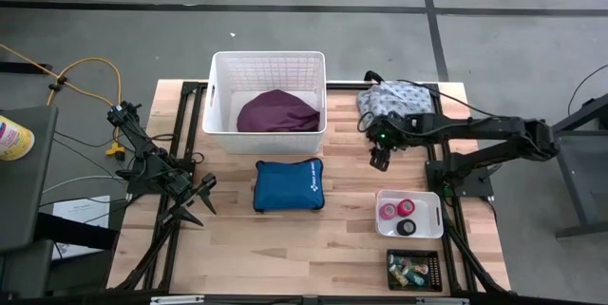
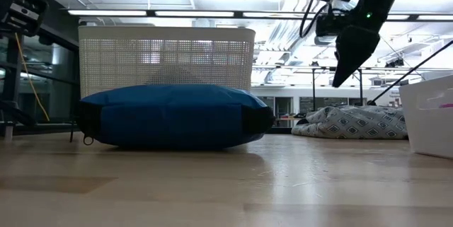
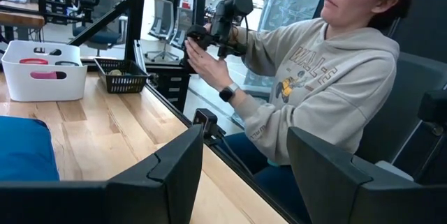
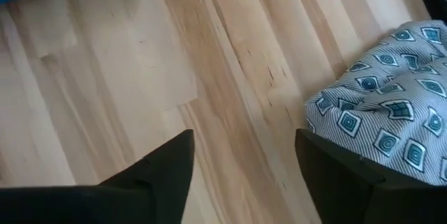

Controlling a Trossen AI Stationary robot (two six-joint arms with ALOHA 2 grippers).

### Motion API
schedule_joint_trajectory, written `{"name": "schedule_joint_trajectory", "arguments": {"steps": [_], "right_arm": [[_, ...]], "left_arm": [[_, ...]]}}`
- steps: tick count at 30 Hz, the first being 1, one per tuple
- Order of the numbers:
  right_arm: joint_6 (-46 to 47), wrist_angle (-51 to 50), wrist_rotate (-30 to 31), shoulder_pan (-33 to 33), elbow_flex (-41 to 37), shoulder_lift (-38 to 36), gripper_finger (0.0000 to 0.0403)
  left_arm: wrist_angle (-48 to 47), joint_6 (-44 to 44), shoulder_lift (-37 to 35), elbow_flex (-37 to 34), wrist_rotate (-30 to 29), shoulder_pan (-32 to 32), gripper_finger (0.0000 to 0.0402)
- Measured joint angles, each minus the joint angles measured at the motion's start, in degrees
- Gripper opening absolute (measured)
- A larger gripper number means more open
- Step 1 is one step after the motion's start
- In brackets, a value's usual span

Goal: Pick & Place Medicine items
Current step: Put the blue patterned patient gown into the white laundry bin

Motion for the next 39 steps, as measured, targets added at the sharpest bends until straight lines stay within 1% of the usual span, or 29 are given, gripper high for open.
{"name": "schedule_joint_trajectory", "arguments": {"steps": [6, 11, 16, 21, 28, 33, 36, 39], "right_arm": [[-1.44, 0.09, 2.53, 0.25, 0.0, 2.98, 0.0284], [-1.51, 0.51, 4.6, 0.26, -0.01, 5.64, 0.0322], [-5.31, 0.71, 10.01, 0.26, -0.01, 7.75, 0.0345], [-8.06, 0.71, 13.38, 0.23, -0.01, 9.5, 0.0349], [-10.24, 1.22, 14.05, -0.24, -0.01, 10.64, 0.0349], [-9.95, 0.18, 17.69, -0.55, -0.01, 11.6, 0.0349], [-8.91, -0.02, 18.56, -0.9, -0.01, 13.3, 0.0349], [-8.8, -0.08, 21.37, -1.03, -0.03, 15.14, 0.0349]], "left_arm": [[-0.01, 0.0, 0.01, 0.01, -0.02, -0.01, 0.0202], [0.0, 0.01, 0.01, 0.0, -0.01, -0.02, 0.0202], [0.0, 0.0, 0.0, 0.01, 0.0, 0.0, 0.0202], [-0.02, 0.0, 0.01, 0.01, -0.02, 0.0, 0.0202], [0.0, 0.01, 0.01, 0.02, -0.02, 0.0, 0.0202], [-0.02, 0.0, 0.01, 0.01, -0.02, 0.0, 0.0202], [-0.02, 0.0, 0.01, 0.02, -0.01, -0.01, 0.0202], [0.0, 0.0, 0.0, 0.02, 0.01, 0.0, 0.0202]]}}
